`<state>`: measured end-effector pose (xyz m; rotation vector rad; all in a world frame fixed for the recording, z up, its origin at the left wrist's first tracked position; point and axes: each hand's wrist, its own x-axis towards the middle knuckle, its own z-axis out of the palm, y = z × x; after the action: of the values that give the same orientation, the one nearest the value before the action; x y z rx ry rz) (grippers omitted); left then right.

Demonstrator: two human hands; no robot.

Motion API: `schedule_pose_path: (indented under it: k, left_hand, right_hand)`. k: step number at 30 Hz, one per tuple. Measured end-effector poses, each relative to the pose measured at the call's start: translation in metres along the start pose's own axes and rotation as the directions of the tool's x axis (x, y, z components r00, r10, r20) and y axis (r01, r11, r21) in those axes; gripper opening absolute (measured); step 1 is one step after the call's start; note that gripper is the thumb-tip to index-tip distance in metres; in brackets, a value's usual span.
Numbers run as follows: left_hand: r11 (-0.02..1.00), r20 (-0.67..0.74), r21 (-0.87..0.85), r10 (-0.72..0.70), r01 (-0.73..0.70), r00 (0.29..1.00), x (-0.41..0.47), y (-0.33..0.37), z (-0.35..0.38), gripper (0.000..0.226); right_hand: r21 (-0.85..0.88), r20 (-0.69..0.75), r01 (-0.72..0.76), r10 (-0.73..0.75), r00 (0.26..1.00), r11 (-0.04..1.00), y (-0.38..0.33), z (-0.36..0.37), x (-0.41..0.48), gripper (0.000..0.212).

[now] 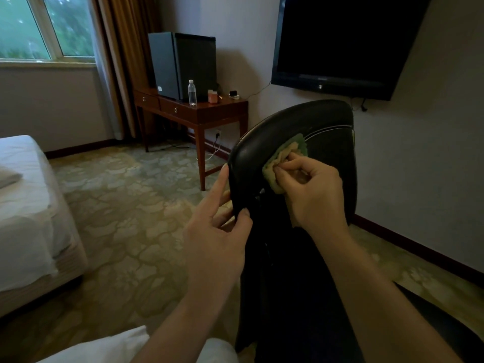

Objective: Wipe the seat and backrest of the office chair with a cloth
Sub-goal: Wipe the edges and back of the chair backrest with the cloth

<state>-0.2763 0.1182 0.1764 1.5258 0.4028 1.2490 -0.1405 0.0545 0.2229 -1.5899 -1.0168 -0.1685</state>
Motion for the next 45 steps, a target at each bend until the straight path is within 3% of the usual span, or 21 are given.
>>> schedule_pose_path:
  k: [4,9,15,19,31,38,45]
  left_hand:
    - [1.000,0.002,0.009,0.018,-0.018,1.000,-0.001,0.001,-0.001,0.074]
    - [1.000,0.029,-0.010,0.005,-0.005,1.000,0.002,0.004,-0.002,0.072]
    - [1.000,0.024,-0.001,0.001,-0.001,1.000,0.003,0.005,-0.002,0.073]
    - [1.000,0.013,-0.007,0.003,-0.003,1.000,0.002,0.003,0.000,0.073]
    - [1.000,0.009,0.005,0.004,-0.004,1.000,0.003,0.003,0.001,0.073]
    - [1.000,-0.014,0.004,-0.004,0.004,1.000,-0.002,0.002,0.001,0.071]
    - [1.000,0.012,0.007,-0.023,0.023,1.000,0.003,0.002,0.001,0.072]
  right_hand:
    - [-0.050,0.033,0.094,-0.093,0.995,0.994,0.000,0.002,-0.013,0.015]
    - [-0.140,-0.030,0.067,-0.072,0.997,0.988,0.004,0.000,0.009,0.020]
    - [-0.072,-0.047,-0.028,0.024,0.999,0.997,0.006,-0.004,0.018,0.025]
    - [-0.042,-0.004,0.037,-0.037,0.999,0.998,0.011,0.000,0.000,0.012]
    - [0.041,0.048,0.023,-0.024,0.999,0.999,0.020,-0.006,0.015,0.022]
    - [0.091,0.016,0.174,-0.176,0.984,0.980,0.040,0.001,-0.002,0.021]
    - [0.131,0.055,0.089,-0.096,0.994,0.987,0.050,-0.010,0.023,0.020]
